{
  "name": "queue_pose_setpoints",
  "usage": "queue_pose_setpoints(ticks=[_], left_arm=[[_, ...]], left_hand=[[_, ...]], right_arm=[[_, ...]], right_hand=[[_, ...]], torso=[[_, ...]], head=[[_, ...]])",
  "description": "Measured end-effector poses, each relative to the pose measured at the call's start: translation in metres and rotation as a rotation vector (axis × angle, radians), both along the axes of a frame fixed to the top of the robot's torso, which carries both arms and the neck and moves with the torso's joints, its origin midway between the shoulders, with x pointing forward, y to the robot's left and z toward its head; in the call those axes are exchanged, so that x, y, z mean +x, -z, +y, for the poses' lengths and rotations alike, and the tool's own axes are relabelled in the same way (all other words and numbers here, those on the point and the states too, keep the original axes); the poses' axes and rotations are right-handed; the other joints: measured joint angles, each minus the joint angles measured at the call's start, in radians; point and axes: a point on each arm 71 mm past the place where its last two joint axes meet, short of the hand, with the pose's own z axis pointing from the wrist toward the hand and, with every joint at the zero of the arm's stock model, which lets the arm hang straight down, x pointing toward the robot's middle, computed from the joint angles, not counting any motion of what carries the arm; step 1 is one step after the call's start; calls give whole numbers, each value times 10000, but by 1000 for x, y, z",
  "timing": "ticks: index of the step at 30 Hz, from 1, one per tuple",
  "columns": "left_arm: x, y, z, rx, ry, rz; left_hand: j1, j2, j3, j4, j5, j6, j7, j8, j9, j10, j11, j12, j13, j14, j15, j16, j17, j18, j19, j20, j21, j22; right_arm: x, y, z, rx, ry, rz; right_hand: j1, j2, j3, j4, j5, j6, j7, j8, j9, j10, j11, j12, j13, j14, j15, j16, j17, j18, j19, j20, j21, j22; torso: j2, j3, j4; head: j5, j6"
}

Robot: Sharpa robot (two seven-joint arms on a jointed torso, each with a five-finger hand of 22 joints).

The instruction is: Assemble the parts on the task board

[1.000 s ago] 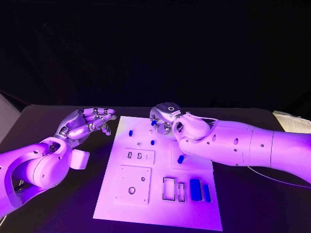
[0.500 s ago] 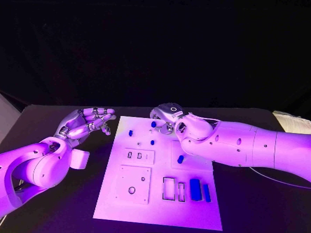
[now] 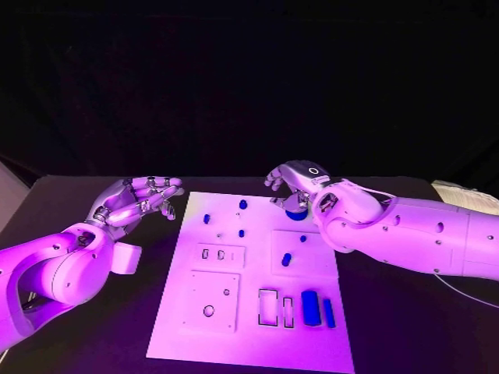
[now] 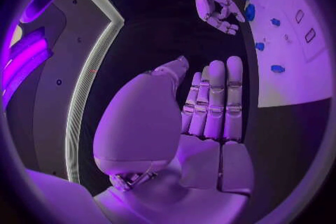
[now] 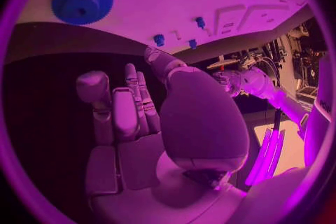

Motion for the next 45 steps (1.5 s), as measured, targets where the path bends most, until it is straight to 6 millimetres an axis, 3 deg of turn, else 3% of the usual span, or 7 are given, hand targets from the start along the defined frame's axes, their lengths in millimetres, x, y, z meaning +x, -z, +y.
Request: queue_pose_setpoints(ticks=[4, 6, 8, 13, 16, 27, 45], left_arm=[[1, 0, 0, 6, -20, 2], [1, 1, 1, 11, -34, 3], [2, 1, 1, 10, -36, 5], [2, 1, 1, 7, -30, 11], [2, 1, 1, 3, -20, 13], [2, 1, 1, -8, -4, 21], [1, 1, 2, -8, -13, 28]], left_hand=[[0, 0, 0, 0, 0, 0, 0, 0, 0, 0, 0, 0, 0, 0, 0, 0, 0, 0, 0, 0, 0, 0], [0, 0, 0, 0, 0, 0, 0, 0, 0, 0, 0, 0, 0, 0, 0, 0, 0, 0, 0, 0, 0, -1], [0, 0, 0, 0, 0, 0, 0, 0, 0, 0, 0, 0, 0, 0, 0, 0, 0, 0, 0, 0, 0, -1], [0, 0, 0, 0, 0, 0, 0, 0, 0, 0, 0, 0, 0, 0, 0, 0, 0, 0, 0, 0, 0, -1], [0, 0, 0, 0, 0, 0, 0, 0, 0, 0, 0, 0, 0, 0, 0, 0, 0, 0, 1, 0, 0, 9], [0, 0, 0, 0, 0, 0, 0, 0, 0, 0, 0, 0, 0, 0, 0, 0, 0, 0, 1, 0, 0, 16], [0, 0, 0, 0, 0, 0, 0, 0, 0, 0, 0, 0, 0, 0, 0, 0, 0, 0, 1, 0, 0, 13]], right_arm=[[-4, -4, -22, 707, 397, 526], [-4, -4, -33, 1045, 646, 892], [-4, -3, -41, 1278, 848, 1215], [-3, 1, -55, 1627, 1242, 2047], [-1, 4, -59, 1647, 1396, 2426], [2, 18, -60, 1378, 1627, 3221], [5, 23, -64, 998, 2037, 3307]], right_hand=[[-175, -329, 371, 166, 192, 49, -41, -117, -17, 852, 31, 392, 289, -1, -190, 232, 304, 0, 140, -99, 250, 366], [-320, -474, 51, 180, 895, -29, -268, -117, 3, 1780, -331, 998, 852, 15, -380, 368, 487, -1, 273, -233, 420, 593], [-373, -527, -320, 123, 1088, -74, -342, -117, 42, 2156, -559, 1519, 1384, 10, -451, 499, 699, -134, 371, -331, 588, 824], [-204, -243, -1733, 414, 1179, -374, -320, 126, 274, 1919, -505, 9707, 10136, 14, -434, 1573, 2559, -328, 964, -288, 1442, 2026], [-82, -121, -2054, 735, 1179, -481, -217, 281, 345, 2439, -423, 12016, 12102, 19, -339, 1949, 2758, -441, 1200, -192, 1829, 2556], [46, 7, -2399, 1184, 1138, -592, -179, 466, 392, 2736, -332, 13800, 12327, 11, -263, 2259, 2769, -582, 1540, -97, 2408, 3304], [125, 86, -2336, 1270, 1138, -592, -178, 545, 422, 2735, -331, 14025, 12324, 11, -263, 2337, 2767, -625, 1622, -85, 2619, 3305]], torso=[[-32, 19, -48], [-41, 29, -65], [-48, 42, -81], [-55, 61, -104], [-55, 66, -108], [-35, 55, -86], [-59, 54, -98]], head=[[-15, 45], [-22, 57], [-32, 63], [-64, 73], [-83, 81], [-117, -18], [-76, -137]])
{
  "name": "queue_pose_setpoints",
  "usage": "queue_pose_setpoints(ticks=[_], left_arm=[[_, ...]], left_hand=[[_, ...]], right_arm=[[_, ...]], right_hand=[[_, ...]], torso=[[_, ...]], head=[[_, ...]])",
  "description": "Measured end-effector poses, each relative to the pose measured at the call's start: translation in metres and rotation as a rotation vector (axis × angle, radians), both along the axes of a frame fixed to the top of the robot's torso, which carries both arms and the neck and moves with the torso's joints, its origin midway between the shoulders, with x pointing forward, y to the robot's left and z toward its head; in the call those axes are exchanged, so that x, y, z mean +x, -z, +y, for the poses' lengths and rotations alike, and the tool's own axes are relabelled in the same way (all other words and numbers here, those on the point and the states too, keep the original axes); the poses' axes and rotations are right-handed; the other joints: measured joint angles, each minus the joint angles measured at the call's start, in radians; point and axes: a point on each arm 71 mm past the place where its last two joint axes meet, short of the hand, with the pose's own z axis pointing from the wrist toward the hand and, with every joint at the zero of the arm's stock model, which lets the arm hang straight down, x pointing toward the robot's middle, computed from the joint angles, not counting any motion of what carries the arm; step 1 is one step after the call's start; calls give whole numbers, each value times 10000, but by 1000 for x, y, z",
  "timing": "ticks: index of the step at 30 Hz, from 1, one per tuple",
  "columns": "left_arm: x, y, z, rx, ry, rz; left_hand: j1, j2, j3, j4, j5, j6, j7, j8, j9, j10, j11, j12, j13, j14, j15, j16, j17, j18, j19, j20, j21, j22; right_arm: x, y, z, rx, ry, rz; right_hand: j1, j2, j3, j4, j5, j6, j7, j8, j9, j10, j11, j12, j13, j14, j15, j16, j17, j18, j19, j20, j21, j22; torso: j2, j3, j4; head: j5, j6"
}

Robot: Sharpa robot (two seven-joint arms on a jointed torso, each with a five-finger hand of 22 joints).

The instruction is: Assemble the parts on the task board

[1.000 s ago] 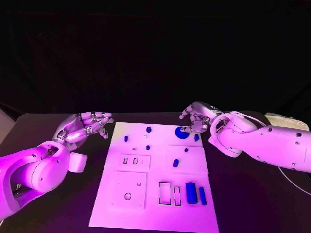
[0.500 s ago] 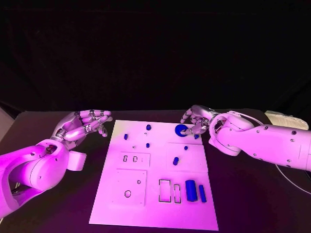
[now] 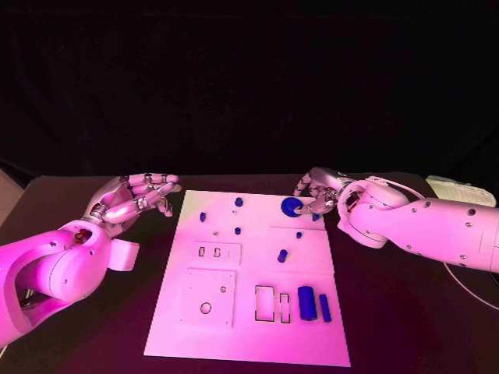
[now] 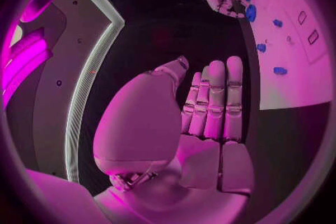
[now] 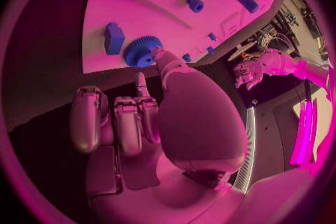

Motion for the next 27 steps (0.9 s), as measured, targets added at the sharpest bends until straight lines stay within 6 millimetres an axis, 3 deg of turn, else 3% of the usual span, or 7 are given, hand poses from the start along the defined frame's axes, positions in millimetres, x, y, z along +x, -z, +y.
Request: queue_pose_setpoints(ticks=[21, 27], left_arm=[[0, 0, 1, 1, -2, 8], [0, 0, 1, 4, -7, 11]], left_hand=[[0, 0, 0, 0, 0, 0, 0, 0, 0, 0, 0, 0, 0, 0, 0, 0, 0, 0, 0, 0, 0, -2], [0, 0, 0, 0, 0, 0, 0, 0, 0, 0, 0, 0, 0, 0, 0, 0, 0, 0, 0, 0, 0, -3]], right_arm=[[7, 9, 7, -161, 43, 254], [8, 9, 6, -168, 71, 251]], right_hand=[[3, 3, 47, 104, 39, 1, 0, 77, 21, -1, 1, 115, -3, 1, -1, 38, -2, 0, 71, 0, 57, -4], [-4, 113, 179, 236, 38, 123, -46, 147, 34, -2, 1, 115, -3, 1, -1, 38, -3, 0, 70, 0, 93, -4]], torso=[[-1, -4, -3], [0, -2, -4]], head=[[36, -60], [30, -71]])
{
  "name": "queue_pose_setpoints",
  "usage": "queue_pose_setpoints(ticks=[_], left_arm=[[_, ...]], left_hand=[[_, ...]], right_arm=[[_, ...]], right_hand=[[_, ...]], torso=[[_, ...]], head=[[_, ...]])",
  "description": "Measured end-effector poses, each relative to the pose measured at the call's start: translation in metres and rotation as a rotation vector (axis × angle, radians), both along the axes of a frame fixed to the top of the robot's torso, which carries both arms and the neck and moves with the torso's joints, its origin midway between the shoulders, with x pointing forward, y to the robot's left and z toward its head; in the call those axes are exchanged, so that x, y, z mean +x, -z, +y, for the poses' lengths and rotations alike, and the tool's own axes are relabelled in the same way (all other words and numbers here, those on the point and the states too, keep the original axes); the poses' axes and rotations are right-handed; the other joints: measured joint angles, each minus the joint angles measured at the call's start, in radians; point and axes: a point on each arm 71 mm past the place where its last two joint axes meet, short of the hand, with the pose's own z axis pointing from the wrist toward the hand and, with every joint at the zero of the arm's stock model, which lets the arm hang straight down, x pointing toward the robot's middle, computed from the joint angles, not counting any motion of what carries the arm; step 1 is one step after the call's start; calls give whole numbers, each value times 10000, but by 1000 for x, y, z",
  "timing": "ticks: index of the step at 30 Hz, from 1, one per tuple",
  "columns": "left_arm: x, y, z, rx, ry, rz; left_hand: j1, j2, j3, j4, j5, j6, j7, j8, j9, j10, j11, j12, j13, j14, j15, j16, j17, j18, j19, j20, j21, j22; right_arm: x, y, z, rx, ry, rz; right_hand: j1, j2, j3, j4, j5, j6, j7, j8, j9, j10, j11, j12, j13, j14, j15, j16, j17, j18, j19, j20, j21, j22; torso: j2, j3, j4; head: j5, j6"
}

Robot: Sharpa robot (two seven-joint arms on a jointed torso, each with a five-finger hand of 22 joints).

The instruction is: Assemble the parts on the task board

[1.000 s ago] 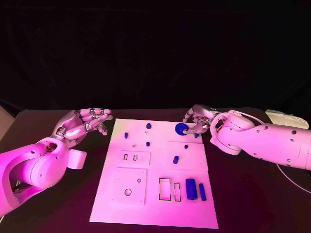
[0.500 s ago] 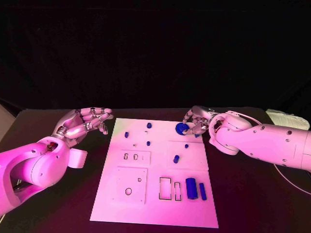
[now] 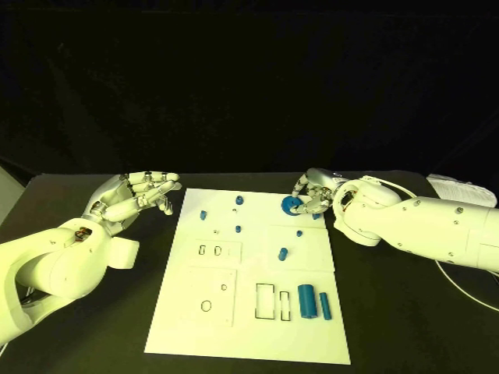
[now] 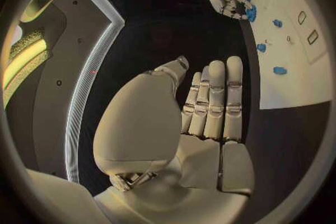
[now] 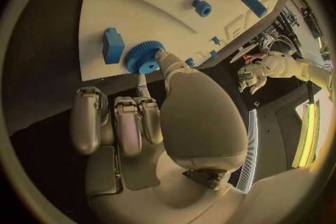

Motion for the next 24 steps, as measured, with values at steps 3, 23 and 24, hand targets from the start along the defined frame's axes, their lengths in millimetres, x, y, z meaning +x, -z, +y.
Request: queue_pose_setpoints(ticks=[3, 23, 24], left_arm=[[0, 0, 0, 1, -2, 2], [0, 0, 0, 3, -2, 8], [0, 0, 0, 3, -1, 8]], left_hand=[[0, 0, 0, 0, 0, 0, 0, 0, 0, 0, 0, 0, 0, 0, 0, 0, 0, -1, 0, 0, 0, 0], [0, 0, 0, 0, 0, 0, 0, 0, 0, 0, 0, 0, 0, 0, 0, 0, 0, -1, 0, 0, 0, -2], [0, 0, 44, -45, 0, 0, 0, 0, 0, 0, 0, 0, 0, 0, 0, 25, 0, 0, -66, 15, 72, 21]], right_arm=[[0, 0, 0, 6, -7, 0], [-10, -5, 18, -239, -680, -941], [-12, -7, 21, -270, -794, -1099]], right_hand=[[49, 91, 108, 108, -2, 135, 5, 4, -7, 0, 0, 38, 0, 0, 0, 0, 0, 1, 26, -26, 40, 0], [326, 91, 1481, -72, -278, 595, -53, 90, -94, 21, -162, 193, -2, 0, -75, 39, -2, 2, 143, -144, 270, -3], [337, 78, 1495, -59, -278, 596, -53, 90, -94, 21, -161, 193, -2, 0, -75, 39, -2, 2, 168, -169, 270, -3]], torso=[[0, 4, -4], [-19, 10, -25], [-21, 8, -25]], head=[[2, -13], [-2, 29], [-2, 33]])
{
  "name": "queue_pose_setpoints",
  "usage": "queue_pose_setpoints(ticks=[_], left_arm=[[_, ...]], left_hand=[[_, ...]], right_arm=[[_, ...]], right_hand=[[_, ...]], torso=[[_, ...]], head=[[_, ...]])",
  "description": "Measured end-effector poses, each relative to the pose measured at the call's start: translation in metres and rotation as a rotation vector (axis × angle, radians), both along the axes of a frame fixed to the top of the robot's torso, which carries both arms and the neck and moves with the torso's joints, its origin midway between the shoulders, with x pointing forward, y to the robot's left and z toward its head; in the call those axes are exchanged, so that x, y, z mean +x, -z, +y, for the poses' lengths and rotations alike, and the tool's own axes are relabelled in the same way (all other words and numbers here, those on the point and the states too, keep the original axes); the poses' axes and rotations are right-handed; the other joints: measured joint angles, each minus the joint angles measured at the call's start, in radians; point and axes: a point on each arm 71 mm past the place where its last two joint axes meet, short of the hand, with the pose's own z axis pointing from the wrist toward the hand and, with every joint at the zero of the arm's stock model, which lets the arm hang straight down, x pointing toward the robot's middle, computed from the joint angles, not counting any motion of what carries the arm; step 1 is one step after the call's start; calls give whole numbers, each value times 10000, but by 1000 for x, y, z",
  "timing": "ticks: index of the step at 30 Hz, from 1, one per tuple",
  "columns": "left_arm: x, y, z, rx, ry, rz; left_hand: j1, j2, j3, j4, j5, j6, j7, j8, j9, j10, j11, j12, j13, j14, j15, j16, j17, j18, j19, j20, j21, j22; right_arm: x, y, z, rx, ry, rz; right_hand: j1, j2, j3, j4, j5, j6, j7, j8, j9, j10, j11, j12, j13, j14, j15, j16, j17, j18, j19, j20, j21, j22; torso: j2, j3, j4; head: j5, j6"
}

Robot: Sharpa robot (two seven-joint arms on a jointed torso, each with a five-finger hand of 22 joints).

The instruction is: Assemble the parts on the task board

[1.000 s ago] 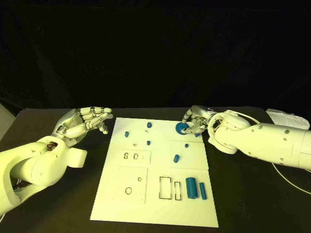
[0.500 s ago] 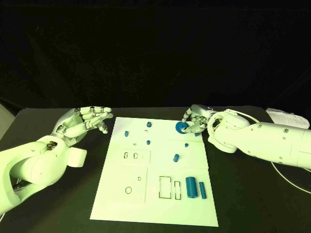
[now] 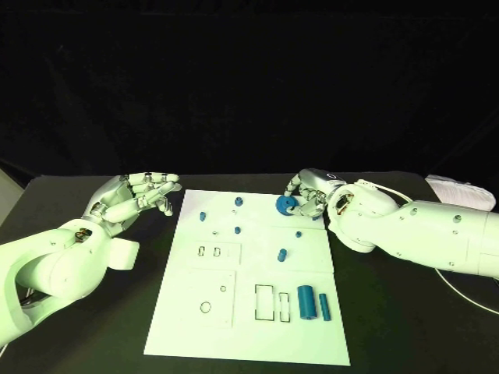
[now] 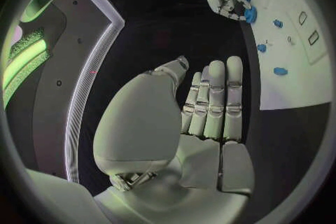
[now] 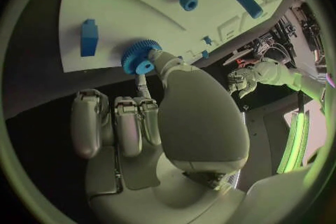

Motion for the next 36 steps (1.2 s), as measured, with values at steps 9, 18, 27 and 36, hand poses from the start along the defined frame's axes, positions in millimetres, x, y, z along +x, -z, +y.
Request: queue_pose_setpoints(ticks=[9, 18, 27, 36], left_arm=[[1, 0, -1, -6, 16, 1], [1, 0, -3, -13, 38, 3], [1, 0, -4, -23, 65, 7], [1, 0, -4, -25, 72, 11]], left_hand=[[0, 0, 25, -24, 0, 0, 0, 0, 0, 0, 0, 0, 0, 0, 0, 16, 0, 0, -43, -15, 45, 31], [0, 0, 24, -24, 0, 0, 0, 0, 0, 0, 0, 0, 0, 0, 0, 16, 0, 0, -43, -15, 44, 30], [0, 0, 24, -24, 0, 0, 0, 0, 0, 0, 0, 0, 0, 0, 0, 15, 0, 0, -43, -14, 44, 29], [0, 0, 24, -24, 0, 0, 0, 0, 0, -35, 36, 0, 0, 0, 0, 15, 0, 0, -43, -15, 44, 50]], right_arm=[[-9, -13, 38, -81, -985, -927], [-11, -16, 85, -149, -1821, -1350], [-6, -11, 111, -420, -2090, -1530], [-3, -4, 120, -707, -2092, -1532]], right_hand=[[-217, -211, 95, 68, -211, 197, -25, 74, 1, 0, 0, 0, 2, 0, 1, -1, -1, -157, 9, -10, 39, 8], [-289, -192, 94, 69, -250, 205, -34, 73, 1, 0, 0, 0, 7, 0, 1, -1, -2, -157, 9, -9, 79, 7], [-325, -207, 135, 111, -269, 212, -41, 59, 1, -1, 1, -1, 6, 0, 1, -3, -2, -157, 8, -9, 78, 5], [-325, -208, 164, 83, -289, 211, -43, 21, 1, -1, 1, -1, 5, 0, 2, -8, -2, -156, 8, -9, 78, 4]], torso=[[-9, -17, 17], [-5, -23, 29], [18, -32, 52], [30, -21, 58]], head=[[46, 22], [97, 31], [128, 36], [191, -27]])
